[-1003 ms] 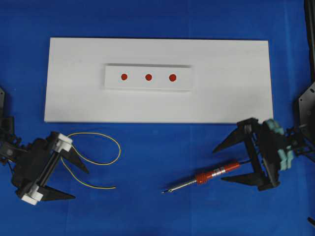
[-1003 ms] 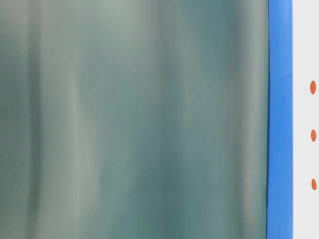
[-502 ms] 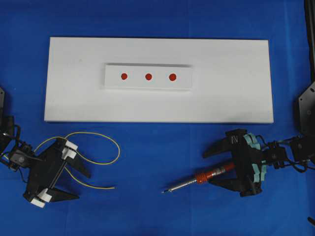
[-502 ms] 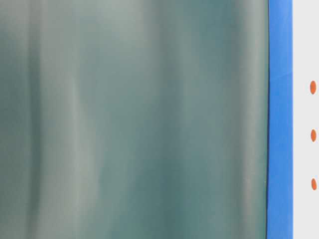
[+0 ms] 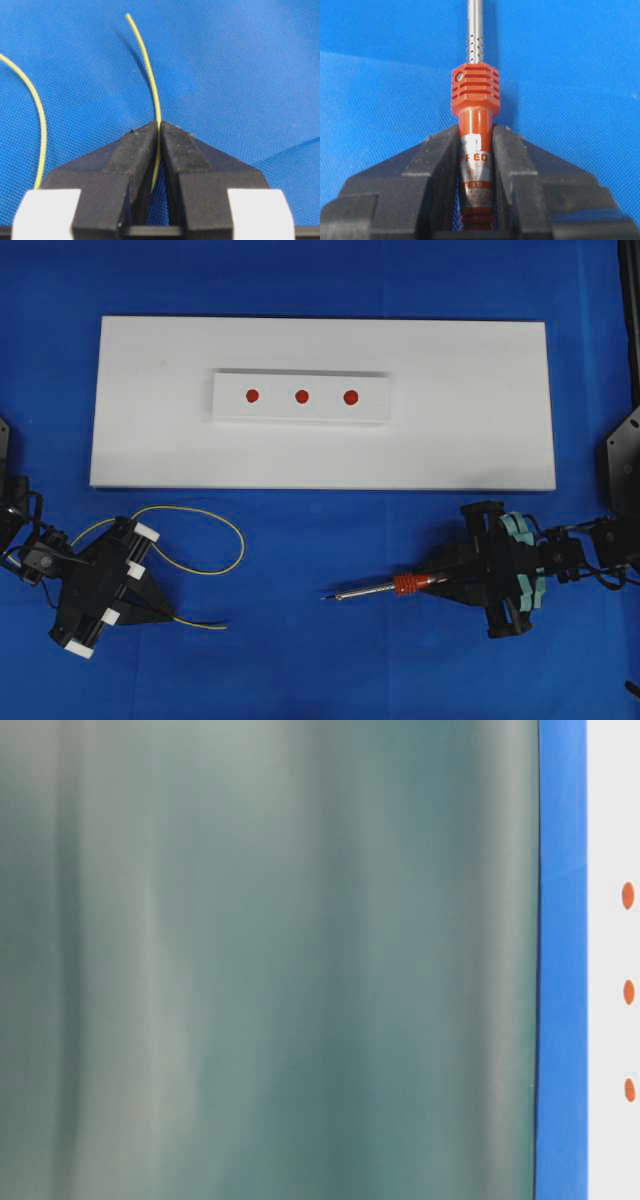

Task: Touch the tip of the soldering iron to the tip of the solder at the mark.
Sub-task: 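Close the left gripper on the solder and right gripper on the iron handle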

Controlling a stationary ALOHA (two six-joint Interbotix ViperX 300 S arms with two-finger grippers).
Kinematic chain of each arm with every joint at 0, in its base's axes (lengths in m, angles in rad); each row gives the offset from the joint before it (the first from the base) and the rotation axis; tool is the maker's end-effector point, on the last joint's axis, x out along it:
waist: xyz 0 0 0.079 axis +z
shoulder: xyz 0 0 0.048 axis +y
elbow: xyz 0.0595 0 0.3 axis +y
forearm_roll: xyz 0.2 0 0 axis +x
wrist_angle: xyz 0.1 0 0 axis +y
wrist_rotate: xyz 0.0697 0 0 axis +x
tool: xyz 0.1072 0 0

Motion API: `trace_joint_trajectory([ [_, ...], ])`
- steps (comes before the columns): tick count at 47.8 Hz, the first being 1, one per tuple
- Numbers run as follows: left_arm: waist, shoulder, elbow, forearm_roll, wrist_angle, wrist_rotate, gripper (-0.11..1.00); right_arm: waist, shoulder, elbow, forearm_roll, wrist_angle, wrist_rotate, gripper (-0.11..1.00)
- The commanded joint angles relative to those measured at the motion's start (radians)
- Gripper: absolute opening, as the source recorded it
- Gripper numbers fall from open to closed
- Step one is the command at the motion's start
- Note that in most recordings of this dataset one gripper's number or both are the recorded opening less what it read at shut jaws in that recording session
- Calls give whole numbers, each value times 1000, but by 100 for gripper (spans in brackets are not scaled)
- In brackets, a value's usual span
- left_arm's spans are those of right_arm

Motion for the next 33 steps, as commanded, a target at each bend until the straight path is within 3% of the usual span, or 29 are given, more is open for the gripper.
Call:
trace_joint_trajectory([
  [1,9,-9,-11,-2,9,3,3,3,-8,-8,-3,-6,2,7],
  [11,15,-31,-15,-2,38,0,3,2,-38,-12,-3,2,2,7],
  [20,28,-146,-31,-2,152,-2,3,-8,-143,2,-3,52,-15,7],
  [33,63,-371,-94,-2,488,-11,3,-64,-383,-34,-2,354,-104,7],
])
